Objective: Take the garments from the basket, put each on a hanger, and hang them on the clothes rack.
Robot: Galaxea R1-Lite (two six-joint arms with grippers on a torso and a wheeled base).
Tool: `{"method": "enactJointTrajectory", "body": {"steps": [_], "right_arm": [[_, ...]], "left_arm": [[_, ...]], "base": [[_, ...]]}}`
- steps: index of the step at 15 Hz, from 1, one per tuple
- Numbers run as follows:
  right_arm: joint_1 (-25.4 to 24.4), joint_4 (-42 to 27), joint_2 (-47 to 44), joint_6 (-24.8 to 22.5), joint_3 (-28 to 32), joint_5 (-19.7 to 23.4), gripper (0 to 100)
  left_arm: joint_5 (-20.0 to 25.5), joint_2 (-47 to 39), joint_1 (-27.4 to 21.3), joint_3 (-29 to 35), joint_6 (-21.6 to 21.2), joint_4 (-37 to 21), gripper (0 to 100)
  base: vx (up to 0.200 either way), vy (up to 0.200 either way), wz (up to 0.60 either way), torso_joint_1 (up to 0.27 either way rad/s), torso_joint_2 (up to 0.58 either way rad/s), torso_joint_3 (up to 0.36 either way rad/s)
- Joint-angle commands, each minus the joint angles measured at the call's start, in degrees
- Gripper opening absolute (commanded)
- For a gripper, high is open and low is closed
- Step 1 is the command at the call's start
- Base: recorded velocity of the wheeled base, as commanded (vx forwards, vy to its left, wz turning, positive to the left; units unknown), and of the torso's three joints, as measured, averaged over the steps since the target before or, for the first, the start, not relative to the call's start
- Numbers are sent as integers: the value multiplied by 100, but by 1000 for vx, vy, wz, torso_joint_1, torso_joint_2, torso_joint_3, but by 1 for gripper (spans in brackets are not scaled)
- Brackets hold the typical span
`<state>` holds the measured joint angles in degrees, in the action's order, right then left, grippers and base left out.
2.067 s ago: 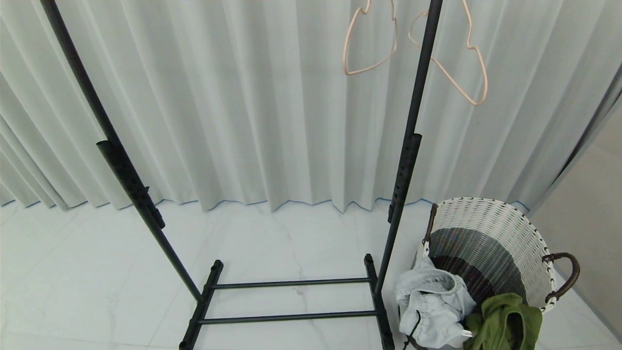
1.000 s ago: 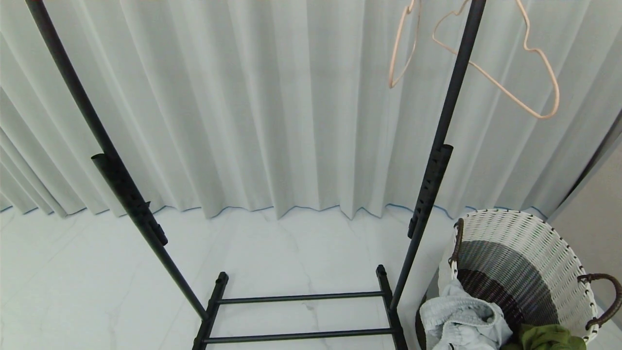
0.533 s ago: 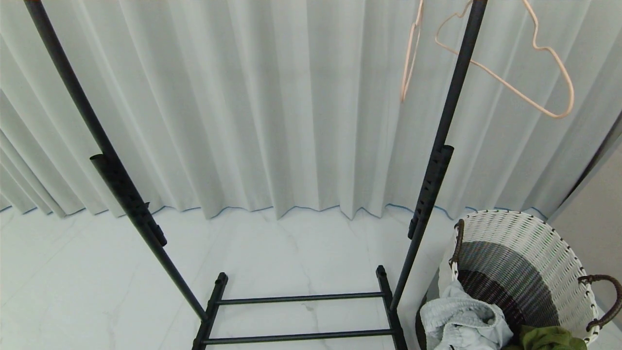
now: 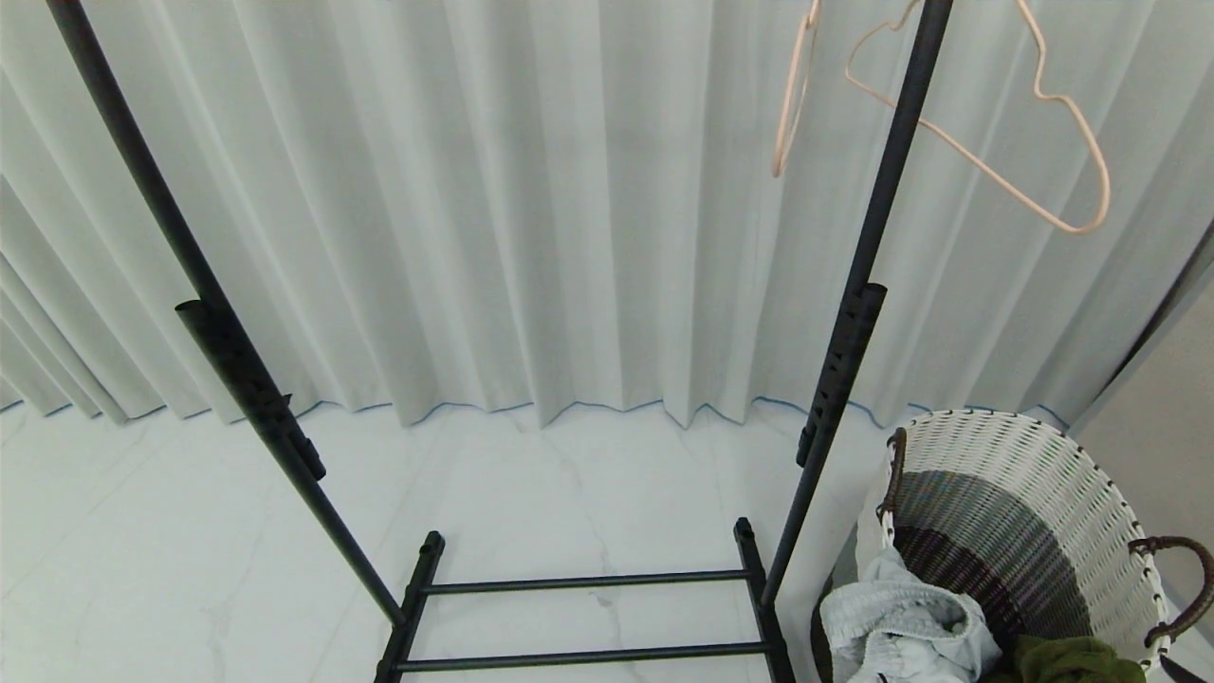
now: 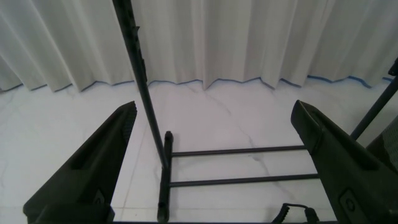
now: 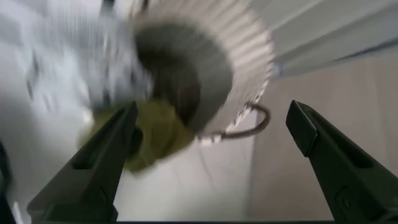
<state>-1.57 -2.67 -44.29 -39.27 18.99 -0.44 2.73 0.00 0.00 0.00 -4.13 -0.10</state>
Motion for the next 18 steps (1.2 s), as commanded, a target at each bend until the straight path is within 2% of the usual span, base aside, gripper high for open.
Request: {"method": "enactJointTrajectory", "body": {"steps": [1,3,4,8,12,15,16,18], "right_arm": [[342,-23,-2154,-1294,87,-26,100],[597,-5,-2805,-2006,69,-18,100],[614,91,-3059,-2155,61,-18,100],[614,539,-3613,-2173,52,-18,100],[676,1708,-4369,-2138,-185,-44,100],[676,1875,-4474,-2024,-247,-18,100],[676,1875,-4474,-1909,-247,-9,0],[676,1884,-4431,-1751,-238,-18,0]], "left_arm": [[-1,0,0,0,-9,1,100],[-1,0,0,0,-61,1,100],[-1,0,0,0,-114,1,100],[-1,0,0,0,-132,1,100],[-1,0,0,0,-132,1,100],[-1,0,0,0,-140,1,100],[-1,0,0,0,-140,1,100],[-1,0,0,0,-140,1,100]], "base": [[0,0,0,0,0,0],[0,0,0,0,0,0],[0,0,0,0,0,0],[0,0,0,0,0,0],[0,0,0,0,0,0],[0,0,0,0,0,0],[0,0,0,0,0,0],[0,0,0,0,0,0]]}}
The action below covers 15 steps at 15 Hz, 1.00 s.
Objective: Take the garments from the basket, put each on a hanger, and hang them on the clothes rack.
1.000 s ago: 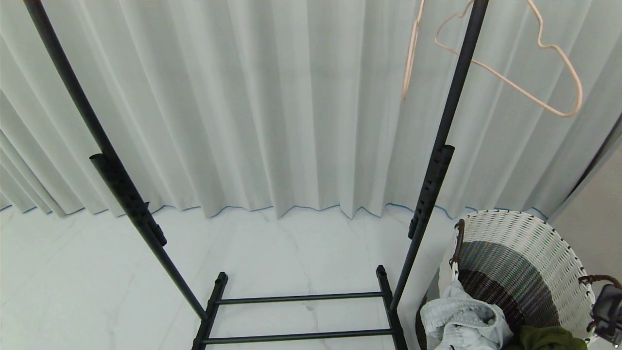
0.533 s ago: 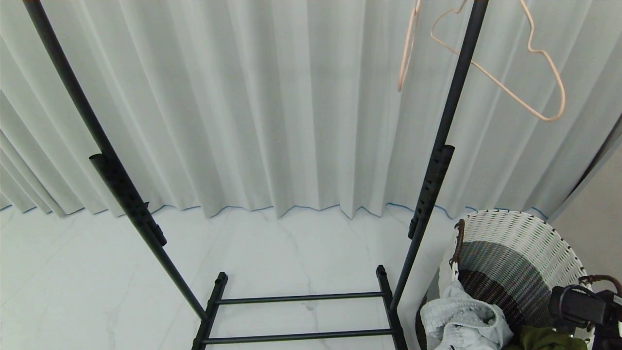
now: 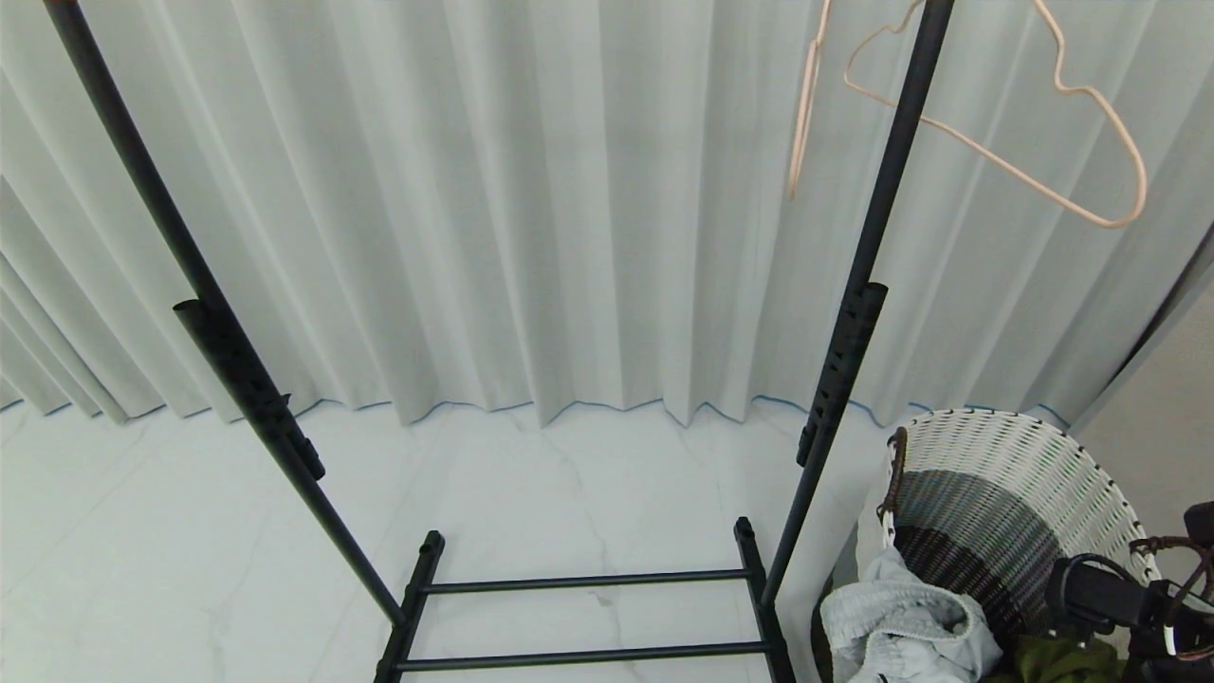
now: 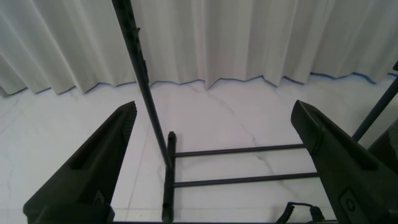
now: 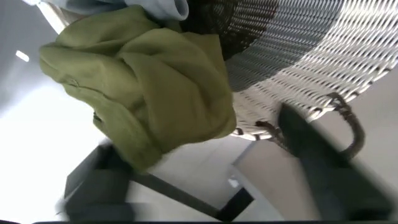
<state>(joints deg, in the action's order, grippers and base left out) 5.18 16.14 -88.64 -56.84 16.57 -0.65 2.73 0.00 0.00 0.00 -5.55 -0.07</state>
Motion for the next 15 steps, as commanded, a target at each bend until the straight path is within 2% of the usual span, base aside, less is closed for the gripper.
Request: {"method": "enactJointTrajectory", "body": {"steps": [1,2,4,5,7,8,9,10,15], "right_arm": [[0,3,119,103,13,-14,0],[0,3,224,139,13,-14,0],[0,-234,980,323,22,-243,0],[0,-849,1657,560,242,-366,0],[0,-2660,2527,1141,1165,-384,0],[0,-3082,2685,1299,1411,-384,0],[-8,-3785,3019,1545,1841,-384,0],[-8,-4251,3353,1642,2167,-384,0],[-26,-4418,3845,1650,2791,-366,0]], "left_arm": [[-1,0,0,0,10,-1,100],[-1,0,0,0,10,-1,100],[-1,0,0,0,19,-1,100],[-1,0,0,0,19,-1,100],[-1,0,0,0,10,-1,100],[8,0,0,0,1,-1,100],[-1,0,0,0,-8,-1,100],[-1,0,0,0,-61,-1,100],[-1,0,0,0,-122,-1,100]], "base": [[0,0,0,0,0,0],[0,0,0,0,0,0],[0,0,0,0,0,0],[0,0,0,0,0,0],[0,0,0,0,0,0],[0,0,0,0,0,0],[0,0,0,0,0,0],[-200,0,0,2,2,2],[-200,0,0,5,5,4]]}}
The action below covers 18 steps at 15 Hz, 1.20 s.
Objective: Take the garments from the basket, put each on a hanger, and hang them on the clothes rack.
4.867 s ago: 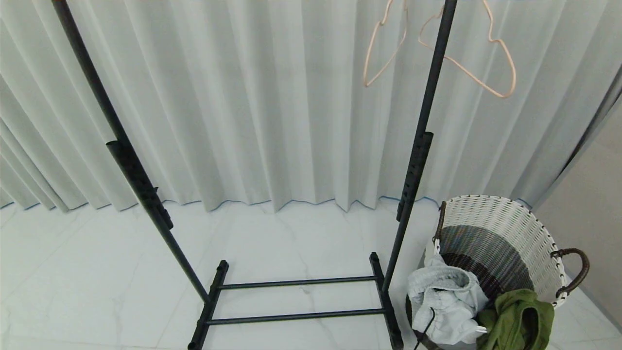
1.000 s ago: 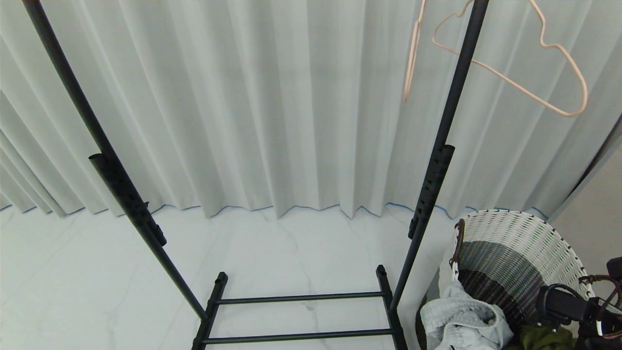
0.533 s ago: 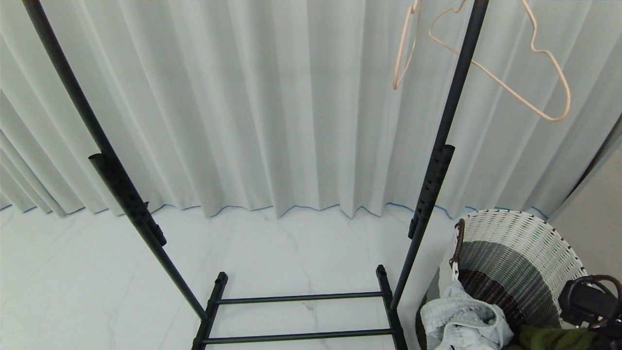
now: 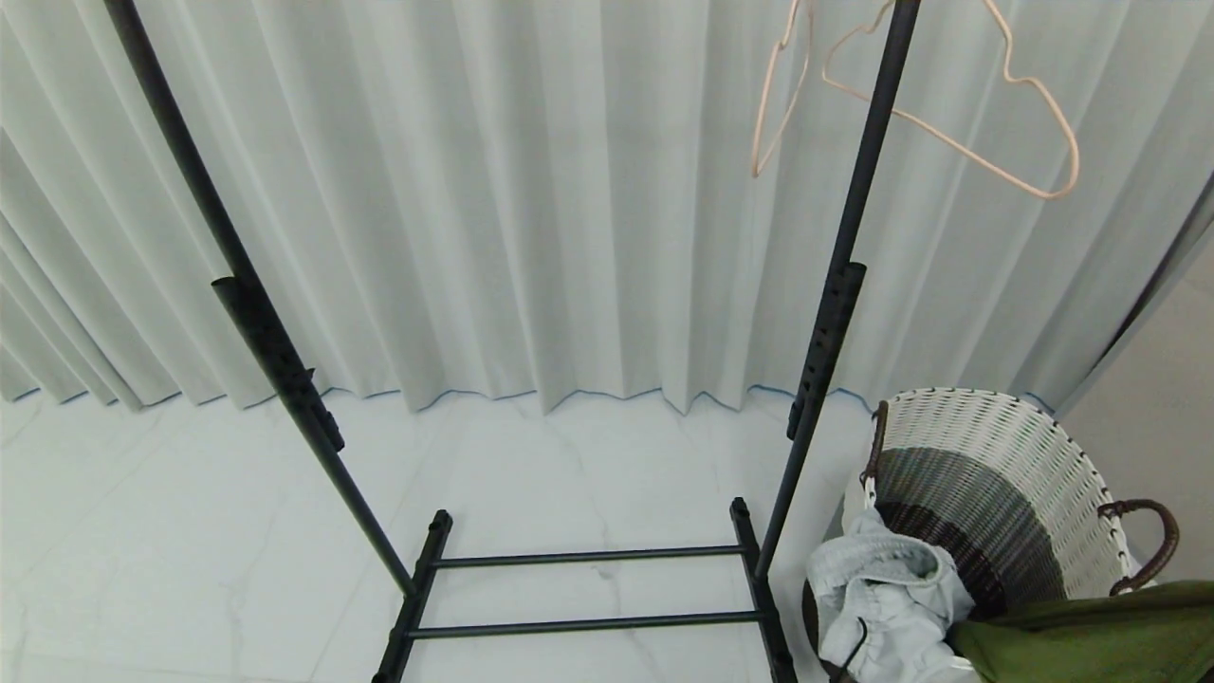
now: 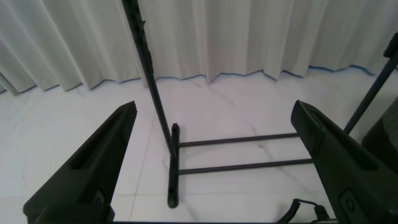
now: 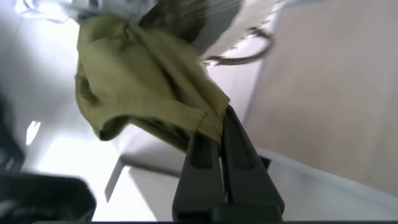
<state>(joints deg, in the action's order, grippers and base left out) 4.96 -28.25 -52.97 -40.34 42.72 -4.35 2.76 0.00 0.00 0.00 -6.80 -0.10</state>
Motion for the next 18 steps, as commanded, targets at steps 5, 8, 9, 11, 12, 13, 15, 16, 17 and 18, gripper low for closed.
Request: {"method": "enactJointTrajectory", "body": {"steps": [5,8,9,11,12,13,15,16,17,18], "right_arm": [[-171,-14,322,0,606,31,0],[-435,-120,305,17,844,31,0],[-514,-181,296,52,932,31,0],[-769,-559,287,211,1327,40,0],[-848,-779,278,290,1529,48,0],[-997,-1122,261,439,1872,57,0],[-1252,-1658,199,756,2417,233,0],[-1340,-1913,173,870,2698,391,0],[-1393,-2115,85,966,3032,602,0],[-1445,-2317,-65,1037,3445,840,0]], "left_arm": [[-3,0,0,0,21,1,100],[6,0,0,0,-5,1,100],[-3,0,0,0,12,1,100],[6,0,0,0,-5,1,100],[6,0,0,0,-40,1,100],[6,0,0,0,-84,1,100],[15,0,0,0,21,27,100],[15,0,0,0,170,36,100],[15,0,0,0,206,54,100],[58,-26,-18,149,241,133,100]], "base": [[-200,0,0,4,4,0],[-67,0,0,-1,1,-1],[0,0,0,0,0,0],[0,0,0,0,0,0],[0,0,0,0,0,0],[0,0,0,0,0,0],[0,0,0,0,0,0],[0,0,0,0,0,0],[0,0,0,0,0,0],[0,0,0,0,0,0]]}}
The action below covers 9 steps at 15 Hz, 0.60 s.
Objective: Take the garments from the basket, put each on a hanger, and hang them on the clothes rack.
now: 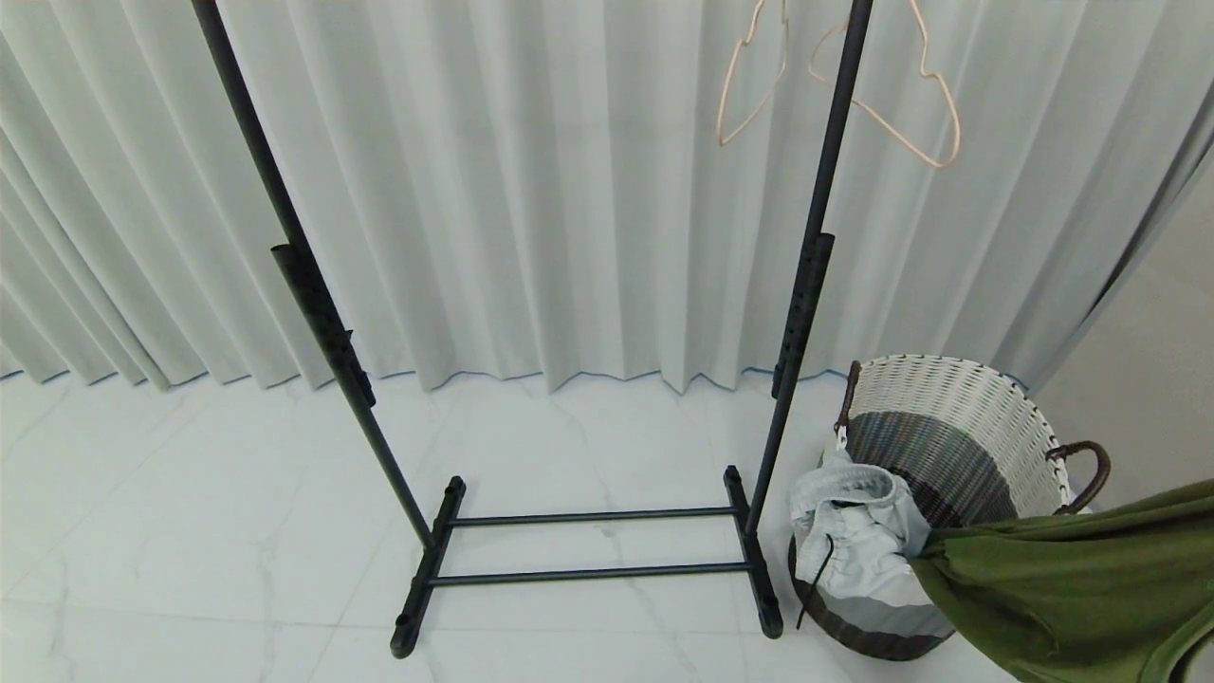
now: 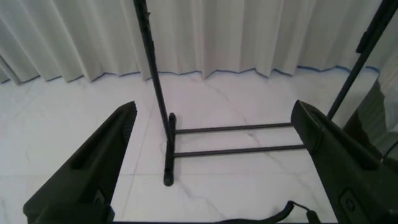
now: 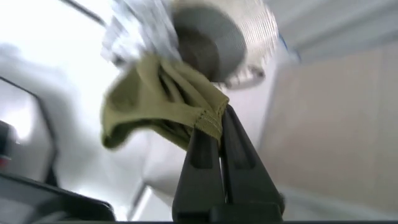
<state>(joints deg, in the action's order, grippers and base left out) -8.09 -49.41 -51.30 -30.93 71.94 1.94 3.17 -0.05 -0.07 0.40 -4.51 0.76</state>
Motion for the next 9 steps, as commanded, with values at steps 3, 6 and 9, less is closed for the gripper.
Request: {"method": "enactJointTrajectory", "body": {"steps": [3,6,9], "right_arm": [[-263,-886,-820,342,1859,940,0],[-834,-1247,-1066,562,2211,1072,0],[-1353,-1220,-1190,1124,1973,1054,0]], "left_arm": [[263,-1182,-406,1366,258,100,100],[720,-3019,-1417,2456,152,109,100],[711,-4891,-2673,3598,275,109,100]], "base": [[0,0,0,0,0,0],[0,0,0,0,0,0],[0,0,0,0,0,0]]}}
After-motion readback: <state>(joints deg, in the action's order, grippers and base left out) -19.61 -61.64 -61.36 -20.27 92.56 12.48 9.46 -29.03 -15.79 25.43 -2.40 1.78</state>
